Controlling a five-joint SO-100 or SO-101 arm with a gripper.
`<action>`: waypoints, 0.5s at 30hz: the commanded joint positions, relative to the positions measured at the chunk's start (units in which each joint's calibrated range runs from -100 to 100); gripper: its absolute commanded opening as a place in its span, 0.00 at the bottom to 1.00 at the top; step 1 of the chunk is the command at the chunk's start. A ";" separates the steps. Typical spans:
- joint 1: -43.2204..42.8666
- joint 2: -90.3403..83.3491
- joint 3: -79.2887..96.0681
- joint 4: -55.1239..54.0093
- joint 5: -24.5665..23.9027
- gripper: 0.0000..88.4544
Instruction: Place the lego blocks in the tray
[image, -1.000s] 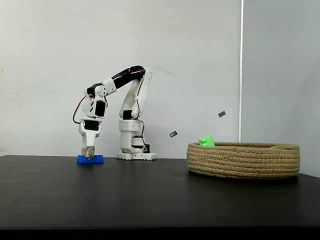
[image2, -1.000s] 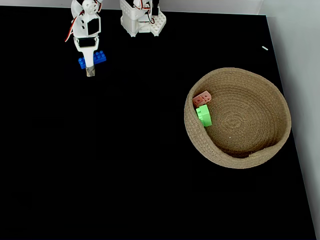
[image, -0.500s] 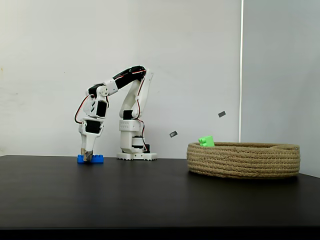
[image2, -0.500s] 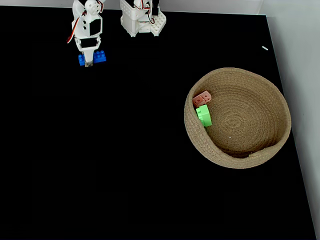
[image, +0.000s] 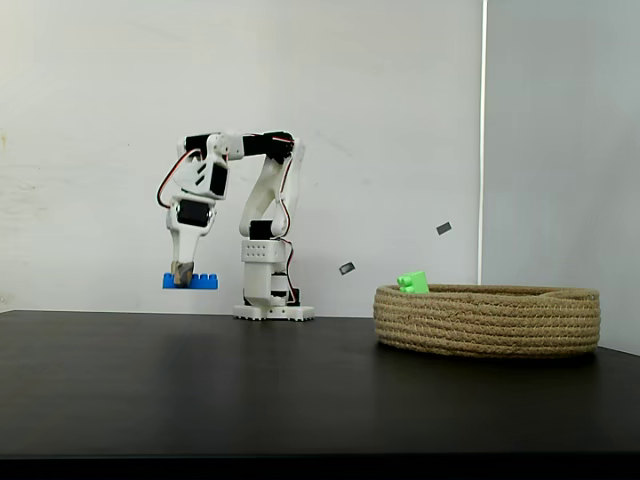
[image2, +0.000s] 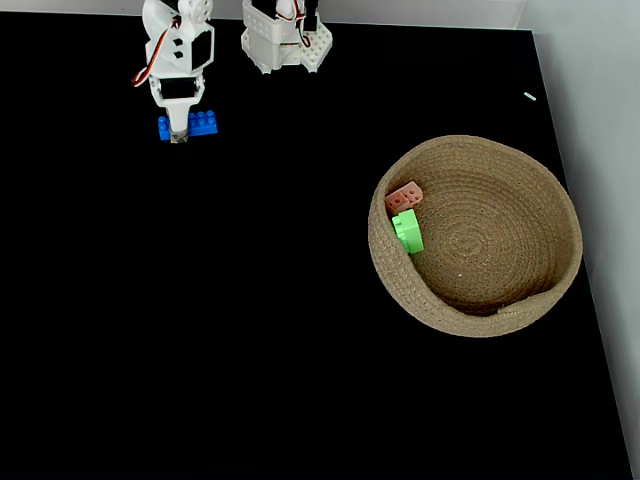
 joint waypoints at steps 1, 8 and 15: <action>-7.02 -3.34 -21.08 9.04 -6.06 0.00; -23.26 -2.82 -30.84 19.29 -18.51 0.00; -39.75 -2.73 -30.20 16.95 -32.48 0.00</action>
